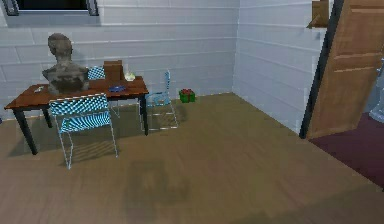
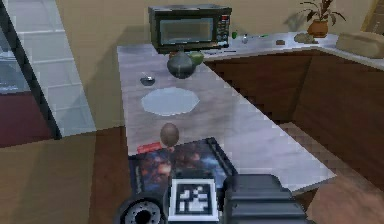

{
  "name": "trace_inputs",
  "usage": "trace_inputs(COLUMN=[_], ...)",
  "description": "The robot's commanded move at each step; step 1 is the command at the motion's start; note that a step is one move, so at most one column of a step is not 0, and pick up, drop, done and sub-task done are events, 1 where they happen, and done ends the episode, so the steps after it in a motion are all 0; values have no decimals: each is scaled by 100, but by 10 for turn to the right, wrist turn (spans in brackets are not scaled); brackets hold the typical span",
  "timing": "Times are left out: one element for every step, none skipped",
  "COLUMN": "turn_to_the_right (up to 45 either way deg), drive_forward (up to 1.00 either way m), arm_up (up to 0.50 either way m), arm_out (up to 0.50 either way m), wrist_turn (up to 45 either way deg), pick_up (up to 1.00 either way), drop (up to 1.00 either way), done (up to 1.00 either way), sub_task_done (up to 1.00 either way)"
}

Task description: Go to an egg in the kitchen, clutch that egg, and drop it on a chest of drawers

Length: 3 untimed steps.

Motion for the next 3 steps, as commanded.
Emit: trace_inputs(turn_to_the_right=[0,0,0], drive_forward=[0,0,0], arm_up=[0,0,0], arm_out=[26,0,0], wrist_turn=[0,450,450], pick_up=[0,0,0], drop=[0,0,0], done=[0,0,0], sub_task_done=[0,0,0])
